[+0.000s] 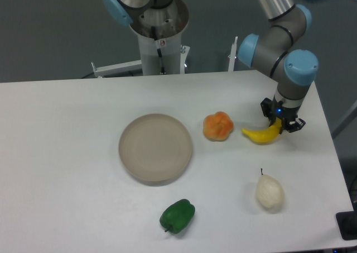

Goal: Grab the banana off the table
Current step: 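Lift the grasped banana up off the table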

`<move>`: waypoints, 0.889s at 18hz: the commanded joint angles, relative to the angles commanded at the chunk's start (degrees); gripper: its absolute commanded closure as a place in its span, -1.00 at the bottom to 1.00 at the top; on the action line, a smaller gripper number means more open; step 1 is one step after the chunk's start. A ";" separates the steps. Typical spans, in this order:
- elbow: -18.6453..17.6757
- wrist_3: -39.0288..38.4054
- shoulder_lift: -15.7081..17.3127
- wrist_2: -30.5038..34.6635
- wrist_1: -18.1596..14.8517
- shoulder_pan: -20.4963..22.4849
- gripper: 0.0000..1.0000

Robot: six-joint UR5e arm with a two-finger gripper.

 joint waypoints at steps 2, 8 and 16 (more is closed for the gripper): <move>2.11 0.00 0.44 -0.08 -0.09 -1.05 0.45; 10.02 -1.31 0.80 -0.70 -0.27 -6.67 0.45; 16.97 -4.22 -1.31 -1.49 -1.06 -10.28 0.45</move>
